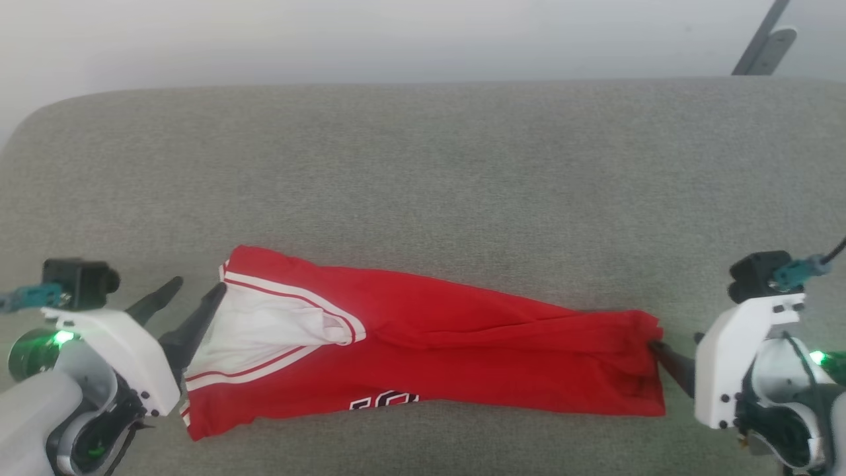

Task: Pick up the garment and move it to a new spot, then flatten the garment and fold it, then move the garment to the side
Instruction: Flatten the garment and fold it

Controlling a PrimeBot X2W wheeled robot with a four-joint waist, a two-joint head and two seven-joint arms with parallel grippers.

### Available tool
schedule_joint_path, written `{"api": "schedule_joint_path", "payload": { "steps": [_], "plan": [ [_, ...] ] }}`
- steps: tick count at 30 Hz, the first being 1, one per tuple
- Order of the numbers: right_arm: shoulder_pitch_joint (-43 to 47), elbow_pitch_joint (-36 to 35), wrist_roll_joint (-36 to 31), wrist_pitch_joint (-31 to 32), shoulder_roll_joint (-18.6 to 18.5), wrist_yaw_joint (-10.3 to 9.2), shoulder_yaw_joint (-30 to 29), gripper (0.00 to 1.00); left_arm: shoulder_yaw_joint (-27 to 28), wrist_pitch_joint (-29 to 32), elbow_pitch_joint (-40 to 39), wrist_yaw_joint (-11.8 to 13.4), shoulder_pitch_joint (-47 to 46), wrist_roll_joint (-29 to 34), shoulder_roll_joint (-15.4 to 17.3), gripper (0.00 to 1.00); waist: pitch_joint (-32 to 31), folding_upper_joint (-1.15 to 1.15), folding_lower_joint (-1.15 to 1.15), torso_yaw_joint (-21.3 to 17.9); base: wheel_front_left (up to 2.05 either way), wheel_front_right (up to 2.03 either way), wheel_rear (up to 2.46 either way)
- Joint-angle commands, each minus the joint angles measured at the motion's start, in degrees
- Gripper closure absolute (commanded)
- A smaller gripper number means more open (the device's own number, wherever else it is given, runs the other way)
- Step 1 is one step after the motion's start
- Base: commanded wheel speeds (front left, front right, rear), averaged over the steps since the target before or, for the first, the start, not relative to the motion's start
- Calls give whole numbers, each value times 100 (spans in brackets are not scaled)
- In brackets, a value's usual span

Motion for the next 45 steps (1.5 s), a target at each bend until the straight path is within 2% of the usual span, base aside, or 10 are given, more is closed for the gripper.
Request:
{"api": "schedule_joint_path", "payload": {
  "steps": [1, 7, 11, 18, 25, 32, 33, 35, 36, 45],
  "plan": [
    [50, 22, 12, 16, -23, -5, -68, 0, 55, -132, 32, -20, 126, -58, -19, 0, -21, 0, 0, 40, 0, 0, 0],
    [99, 339, 82, -22, -4, -5, -350, 0, 502, -487, 278, -33, 533, 101, -142, 0, -37, 0, 0, 215, 0, 0, 0],
    [71, 642, 121, -92, -13, -5, -434, 0, 1378, -500, 439, -85, 919, 469, -342, 0, -15, 0, 0, 355, 0, 0, 0],
    [-165, 1270, 233, -232, 8, -5, -379, 0, 3068, -503, 689, -362, 1877, 1305, -929, 0, 45, 0, 0, 559, 0, 0, 0],
    [-444, 1905, 331, -367, 54, -5, -163, 0, 4487, -503, 824, -699, 2581, 2171, -1666, 0, 61, 0, 0, 703, 0, 0, 0],
    [-580, 2242, 660, -518, 110, -4, 175, 0, 5797, -501, 668, -893, 3157, 3104, -2380, 0, 34, 0, 0, 831, 0, 0, 0],
    [-603, 2263, 723, -554, 107, -4, 209, 20, 5966, -500, 617, -905, 3274, 3254, -2496, 0, 28, 0, 0, 842, 0, 0, 0],
    [-642, 2264, 850, -619, 86, -4, 290, 94, 6270, -500, 515, -924, 3452, 3504, -2684, 0, 17, 0, 0, 866, 0, 0, 0],
    [-653, 2260, 923, -655, 72, -4, 321, 100, 6362, -500, 422, -925, 3523, 3623, -2774, 0, 7, 0, 0, 876, 0, 0, 0],
    [-741, 2363, 1293, -978, -173, -5, 435, 100, 6830, -500, -162, -932, 4075, 3958, -3242, 0, -123, 0, 0, 956, 0, 0, 0]
  ]
}}
